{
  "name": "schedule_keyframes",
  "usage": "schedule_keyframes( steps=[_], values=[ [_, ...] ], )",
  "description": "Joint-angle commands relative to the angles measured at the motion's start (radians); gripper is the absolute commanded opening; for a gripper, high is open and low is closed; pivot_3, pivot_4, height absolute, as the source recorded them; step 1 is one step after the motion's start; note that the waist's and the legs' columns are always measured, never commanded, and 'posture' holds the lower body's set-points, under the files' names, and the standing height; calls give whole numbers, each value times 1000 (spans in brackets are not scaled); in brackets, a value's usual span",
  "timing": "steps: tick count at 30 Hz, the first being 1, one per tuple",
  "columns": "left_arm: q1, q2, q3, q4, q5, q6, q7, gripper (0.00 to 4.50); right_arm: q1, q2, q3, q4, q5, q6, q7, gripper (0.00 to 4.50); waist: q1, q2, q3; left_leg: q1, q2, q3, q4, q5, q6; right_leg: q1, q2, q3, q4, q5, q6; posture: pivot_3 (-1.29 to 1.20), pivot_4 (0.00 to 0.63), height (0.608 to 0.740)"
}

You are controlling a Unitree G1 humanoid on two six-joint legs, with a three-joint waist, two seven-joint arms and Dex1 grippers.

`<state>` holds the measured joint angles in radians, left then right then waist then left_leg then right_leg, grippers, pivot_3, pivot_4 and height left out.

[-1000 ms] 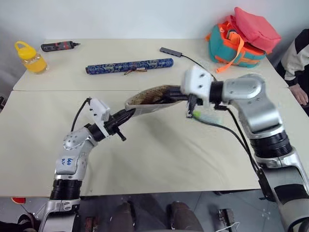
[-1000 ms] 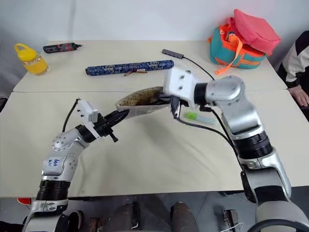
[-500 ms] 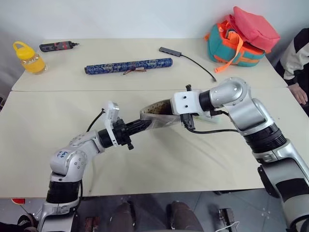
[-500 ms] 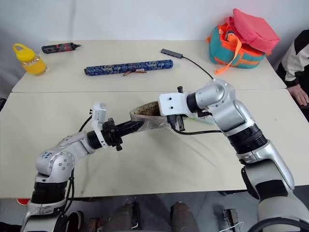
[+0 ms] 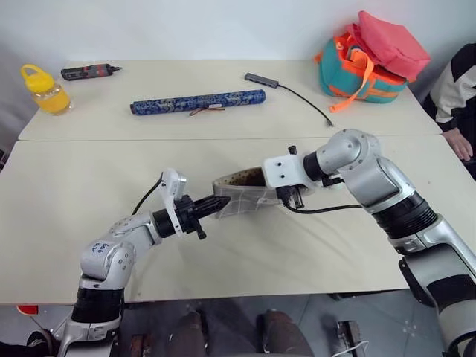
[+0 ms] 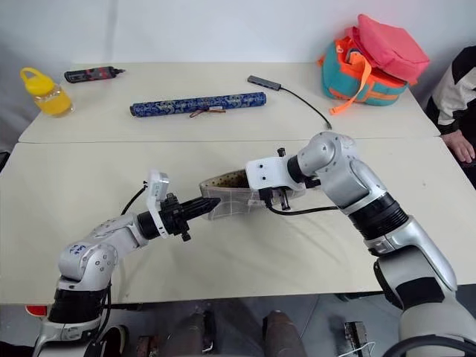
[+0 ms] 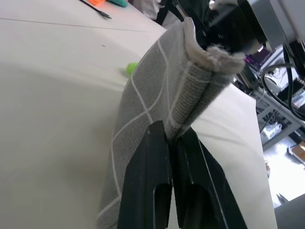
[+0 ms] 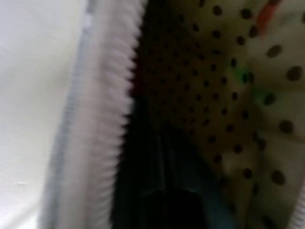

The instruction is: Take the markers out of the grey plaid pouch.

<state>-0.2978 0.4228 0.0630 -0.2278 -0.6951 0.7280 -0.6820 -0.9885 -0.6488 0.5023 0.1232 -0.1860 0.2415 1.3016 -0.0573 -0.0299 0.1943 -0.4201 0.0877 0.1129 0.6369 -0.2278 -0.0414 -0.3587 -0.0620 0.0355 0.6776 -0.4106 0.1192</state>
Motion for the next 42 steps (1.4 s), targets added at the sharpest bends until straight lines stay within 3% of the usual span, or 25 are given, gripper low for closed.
schedule_keyframes(
  steps=[1, 3, 22, 26, 32, 42],
  values=[
    [21, 6, -8, -36, 17, -22, -2, 0, 10, -5, -9, -40, -13, 0, 8, 1617, 1, 0, 0, 0, 0, 0, 0, 0, 0, 0, 0, 0, 0, 0, 0, 0, 150, 740],
    [21, 3, -11, -32, 18, -27, 0, 0, 21, -9, -1, -52, -20, 1, 17, 2296, 2, 0, 0, 0, 0, 0, 0, 0, 0, 0, 0, 0, 0, 0, 0, 0, 150, 740],
    [17, 4, -24, -31, 33, -39, 4, 0, 81, 58, 33, 80, -127, -174, -66, 2296, -2, 0, 0, 1, 0, 1, 0, 0, 0, 1, 0, 0, 0, 0, 0, 0, 150, 740],
    [17, 3, -22, -29, 35, -40, 6, 0, 96, 67, 24, 59, -113, -175, -54, 1441, -2, 0, 0, 1, 0, 1, 0, 0, 0, 1, 0, 0, 0, 0, 0, 0, 150, 740],
    [15, 5, -20, -31, 36, -41, 5, 0, 86, 84, -6, -14, -84, -153, -45, 1441, -2, 0, 0, 1, 0, 1, 0, 0, 0, 1, 0, 0, 0, 0, 0, 0, 150, 740],
    [8, 6, -33, -30, 42, -42, 3, 0, 94, 110, 27, 106, -158, -244, -108, 1441, -2, 0, 0, 1, 0, 1, 0, 0, 0, 1, 0, 1, 0, 0, 0, 0, 150, 740]
  ],
)
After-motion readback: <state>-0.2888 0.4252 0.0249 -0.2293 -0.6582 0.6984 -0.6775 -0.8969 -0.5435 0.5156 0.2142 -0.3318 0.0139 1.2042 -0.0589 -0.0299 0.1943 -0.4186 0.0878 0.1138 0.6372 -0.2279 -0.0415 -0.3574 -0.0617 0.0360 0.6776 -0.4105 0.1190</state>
